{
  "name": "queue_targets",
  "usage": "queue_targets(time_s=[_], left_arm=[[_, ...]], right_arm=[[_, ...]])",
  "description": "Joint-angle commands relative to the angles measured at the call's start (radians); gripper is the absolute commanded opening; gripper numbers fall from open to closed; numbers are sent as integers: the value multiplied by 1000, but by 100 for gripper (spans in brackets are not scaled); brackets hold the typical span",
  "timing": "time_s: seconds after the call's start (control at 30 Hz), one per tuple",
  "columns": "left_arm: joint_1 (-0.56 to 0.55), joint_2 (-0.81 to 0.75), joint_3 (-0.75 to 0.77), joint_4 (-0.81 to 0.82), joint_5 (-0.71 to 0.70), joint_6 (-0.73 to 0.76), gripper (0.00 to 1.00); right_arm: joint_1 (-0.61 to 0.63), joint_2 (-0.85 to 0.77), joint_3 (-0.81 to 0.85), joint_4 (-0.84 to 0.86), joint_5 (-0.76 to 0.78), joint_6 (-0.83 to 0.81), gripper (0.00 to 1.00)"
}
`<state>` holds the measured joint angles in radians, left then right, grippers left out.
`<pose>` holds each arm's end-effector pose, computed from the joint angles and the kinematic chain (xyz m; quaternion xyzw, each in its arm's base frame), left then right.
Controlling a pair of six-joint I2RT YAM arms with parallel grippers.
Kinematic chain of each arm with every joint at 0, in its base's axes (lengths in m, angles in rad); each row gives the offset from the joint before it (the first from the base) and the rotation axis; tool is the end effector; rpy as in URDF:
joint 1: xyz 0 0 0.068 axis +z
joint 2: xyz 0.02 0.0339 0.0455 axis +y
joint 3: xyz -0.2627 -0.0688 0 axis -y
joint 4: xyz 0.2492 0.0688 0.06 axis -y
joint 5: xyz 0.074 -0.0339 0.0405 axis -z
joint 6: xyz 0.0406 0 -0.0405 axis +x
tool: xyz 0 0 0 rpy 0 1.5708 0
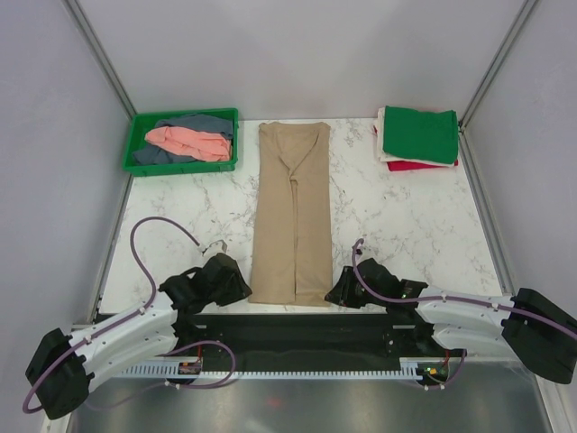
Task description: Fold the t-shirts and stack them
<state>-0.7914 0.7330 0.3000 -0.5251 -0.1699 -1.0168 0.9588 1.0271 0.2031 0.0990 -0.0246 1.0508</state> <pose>0.1045 -0.0960 0.1459 -0.1323 0.9411 -0.1861 0.2494 0.1044 0.1505 0.1202 0.0369 0.9111 0.3524 0.2106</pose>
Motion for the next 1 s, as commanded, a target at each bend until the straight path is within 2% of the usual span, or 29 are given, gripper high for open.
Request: queue_targets(time_s=[0.0,0.2,0.4,0.5,0.6,0.63,0.67,0.83,0.97], left_arm=[[-3,42,31,16,24,-31,47],[-3,59,18,68,52,-57,47],[-6,46,-9,86,89,-72,42],[-15,43,-12,86,90,-78,36],[-29,40,-9,88,78,-80,18],[-34,37,-1,89,76,-72,4],[-46,28,8,91,73,-60,2],[-195,-7,56,42,6,-104,2],[-268,29,126,-18,-16,-146,2]], right_arm=[[6,19,-19,-4,46,-9,26],[6,10,-25,-16,63,-21,18],[6,2,-36,-16,74,-23,14],[6,4,-37,-13,80,-31,11],[6,-1,-33,-13,75,-38,1],[6,-8,-33,-18,74,-41,0],[6,-22,-31,-31,77,-38,0],[14,-91,27,-240,61,-72,0],[41,-226,113,-462,94,-86,0]])
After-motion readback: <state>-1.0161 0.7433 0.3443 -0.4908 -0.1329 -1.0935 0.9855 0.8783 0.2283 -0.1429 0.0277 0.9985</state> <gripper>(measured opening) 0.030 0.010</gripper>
